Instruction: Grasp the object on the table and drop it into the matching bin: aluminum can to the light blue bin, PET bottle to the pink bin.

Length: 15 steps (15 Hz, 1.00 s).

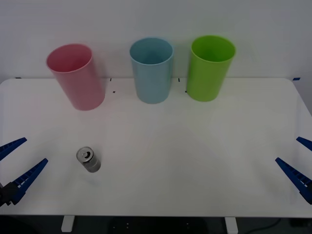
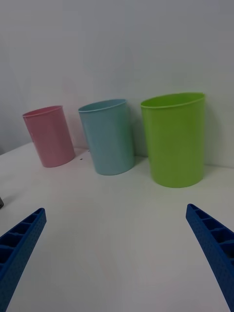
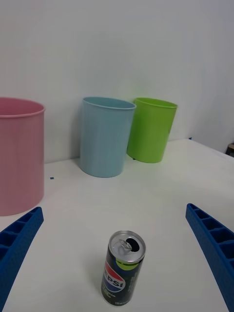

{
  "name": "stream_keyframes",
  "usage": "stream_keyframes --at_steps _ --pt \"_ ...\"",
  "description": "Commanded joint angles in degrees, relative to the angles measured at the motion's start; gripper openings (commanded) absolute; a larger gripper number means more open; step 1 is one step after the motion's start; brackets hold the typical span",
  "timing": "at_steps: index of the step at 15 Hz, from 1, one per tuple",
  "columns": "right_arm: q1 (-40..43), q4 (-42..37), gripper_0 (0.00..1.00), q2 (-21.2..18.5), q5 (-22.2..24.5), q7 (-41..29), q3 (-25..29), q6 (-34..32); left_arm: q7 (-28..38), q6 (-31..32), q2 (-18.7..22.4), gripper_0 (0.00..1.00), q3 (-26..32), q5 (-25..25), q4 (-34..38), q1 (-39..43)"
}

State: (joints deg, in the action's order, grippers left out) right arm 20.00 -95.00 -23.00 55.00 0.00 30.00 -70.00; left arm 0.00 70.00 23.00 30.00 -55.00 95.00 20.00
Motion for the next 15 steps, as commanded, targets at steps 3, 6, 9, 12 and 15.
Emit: stream_keyframes --at_steps 3,6,9,12,15 --pt "0.0 0.0 1.0 0.0 0.0 0.0 0.0 0.0 -0.26 -0.3 -0.5 1.0 0.67 -0.1 -1.04 0.66" --pt "0.0 0.0 1.0 0.0 0.0 0.0 0.0 0.0 -0.79 -0.22 -0.41 1.0 0.76 -0.1 -1.13 0.83" --pt "0.0 0.0 1.0 0.0 0.0 0.0 0.0 0.0 -1.41 -0.3 -0.41 1.0 -0.03 -0.81 -1.13 1.97" --pt "0.0 0.0 1.0 0.0 0.0 0.0 0.0 0.0 -2.28 -0.3 -0.41 1.0 -1.0 -3.09 -1.13 3.21" --pt "0.0 0.0 1.0 0.0 0.0 0.0 0.0 0.0 -3.08 -1.01 -0.5 1.0 -2.05 -4.24 -1.13 4.44"
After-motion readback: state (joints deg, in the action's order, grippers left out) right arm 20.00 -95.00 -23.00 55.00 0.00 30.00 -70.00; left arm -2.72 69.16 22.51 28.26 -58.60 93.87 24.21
